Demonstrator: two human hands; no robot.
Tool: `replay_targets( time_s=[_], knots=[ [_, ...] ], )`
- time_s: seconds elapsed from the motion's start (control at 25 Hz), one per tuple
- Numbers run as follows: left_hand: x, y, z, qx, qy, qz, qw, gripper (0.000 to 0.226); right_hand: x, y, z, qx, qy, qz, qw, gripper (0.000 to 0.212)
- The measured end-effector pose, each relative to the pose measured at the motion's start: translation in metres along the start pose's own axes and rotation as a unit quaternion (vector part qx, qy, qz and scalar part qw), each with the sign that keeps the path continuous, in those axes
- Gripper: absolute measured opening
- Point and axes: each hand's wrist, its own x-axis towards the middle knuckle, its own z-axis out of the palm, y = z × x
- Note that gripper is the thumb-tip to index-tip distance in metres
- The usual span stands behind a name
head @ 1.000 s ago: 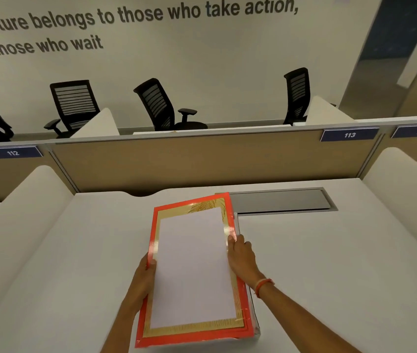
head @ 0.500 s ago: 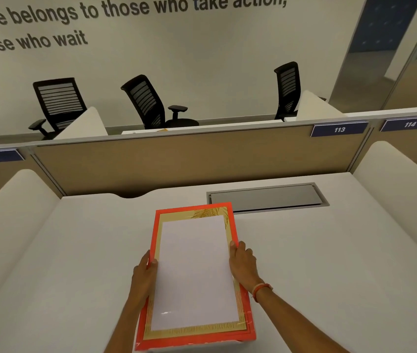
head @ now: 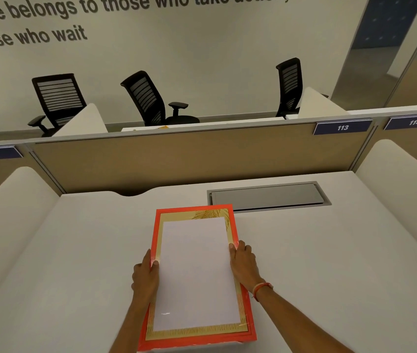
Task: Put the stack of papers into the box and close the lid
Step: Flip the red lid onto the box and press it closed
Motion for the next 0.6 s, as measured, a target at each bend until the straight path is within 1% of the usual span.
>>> replay_targets(
  time_s=[0.12,0.24,0.28,0.32,0.36,0.4,0.48,0.56,0.6],
  knots=[
    [-0.029,0.031,-0.009,0.034,0.025,-0.005,0.999,0.052,0.004,0.001,0.004,-0.018,0.003,-0.012,1.000,0.046],
    [-0.028,0.031,-0.008,0.072,0.022,0.007,0.997,0.054,0.006,0.002,0.004,-0.035,0.002,-0.023,0.999,0.050],
    [-0.026,0.030,-0.007,0.090,0.022,0.014,0.996,0.054,0.004,0.001,0.004,-0.053,0.002,-0.020,0.998,0.058],
    [-0.025,0.029,-0.007,0.119,0.031,0.035,0.992,0.054,0.003,0.000,0.004,-0.082,0.022,-0.021,0.996,0.072],
    [-0.026,0.029,-0.005,0.150,0.053,0.074,0.984,0.055,0.002,-0.001,0.005,-0.113,0.051,-0.031,0.992,0.087],
    [-0.025,0.029,-0.003,0.182,0.074,0.127,0.972,0.058,0.000,-0.002,0.008,-0.143,0.077,-0.055,0.985,0.094],
    [-0.024,0.028,0.004,0.233,0.072,0.219,0.945,0.067,-0.003,-0.006,0.018,-0.168,0.086,-0.127,0.974,0.087],
    [-0.020,0.027,0.014,0.263,0.045,0.265,0.927,0.073,-0.007,-0.012,0.027,-0.163,0.063,-0.167,0.970,0.083],
    [-0.017,0.027,0.018,0.271,0.035,0.273,0.922,0.076,-0.007,-0.015,0.030,-0.157,0.055,-0.168,0.972,0.083]
  ],
)
